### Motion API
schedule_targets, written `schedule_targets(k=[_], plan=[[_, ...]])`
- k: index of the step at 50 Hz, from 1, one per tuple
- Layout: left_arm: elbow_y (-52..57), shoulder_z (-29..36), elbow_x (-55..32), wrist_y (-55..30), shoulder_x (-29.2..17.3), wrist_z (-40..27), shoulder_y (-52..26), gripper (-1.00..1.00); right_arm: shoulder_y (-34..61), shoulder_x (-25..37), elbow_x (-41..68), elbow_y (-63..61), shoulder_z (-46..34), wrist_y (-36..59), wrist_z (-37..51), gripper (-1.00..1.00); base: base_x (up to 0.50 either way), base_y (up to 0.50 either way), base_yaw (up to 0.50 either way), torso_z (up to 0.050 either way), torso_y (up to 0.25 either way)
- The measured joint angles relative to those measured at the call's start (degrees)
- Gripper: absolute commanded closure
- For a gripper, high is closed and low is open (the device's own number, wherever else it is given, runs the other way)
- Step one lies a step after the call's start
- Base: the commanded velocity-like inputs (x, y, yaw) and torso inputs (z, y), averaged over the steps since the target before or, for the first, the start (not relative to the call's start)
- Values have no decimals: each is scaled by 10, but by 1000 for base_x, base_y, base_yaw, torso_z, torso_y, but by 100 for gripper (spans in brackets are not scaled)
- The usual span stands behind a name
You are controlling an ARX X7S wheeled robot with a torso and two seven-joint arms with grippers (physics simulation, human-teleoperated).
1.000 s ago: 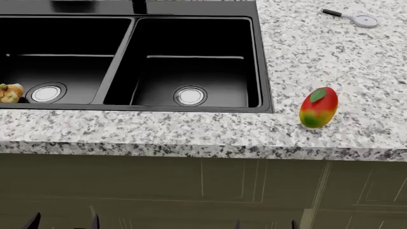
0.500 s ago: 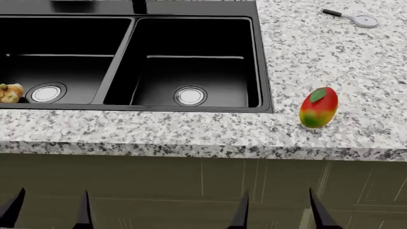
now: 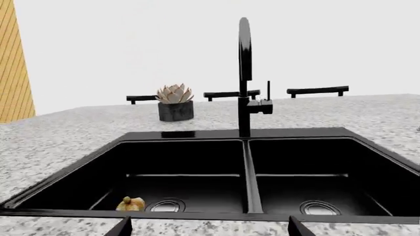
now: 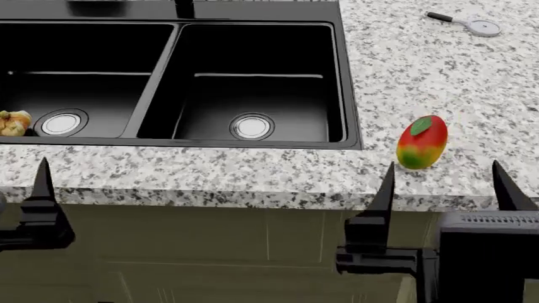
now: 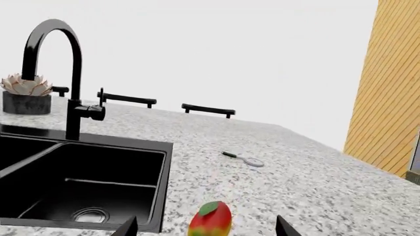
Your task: Pick the mango from the counter and place it in the sink
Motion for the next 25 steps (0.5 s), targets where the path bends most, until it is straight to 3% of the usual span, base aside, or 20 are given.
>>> schedule_targets(k=[14, 25], plan=[[30, -29, -32, -99, -30, 5, -74, -100, 156, 31, 76, -59, 62, 226, -64, -100, 0, 0, 0, 0, 0], [37, -39, -42, -115, -36, 6, -83, -100, 220, 46, 142, -73, 94, 306, -61, -100, 180, 38, 0, 0, 0]])
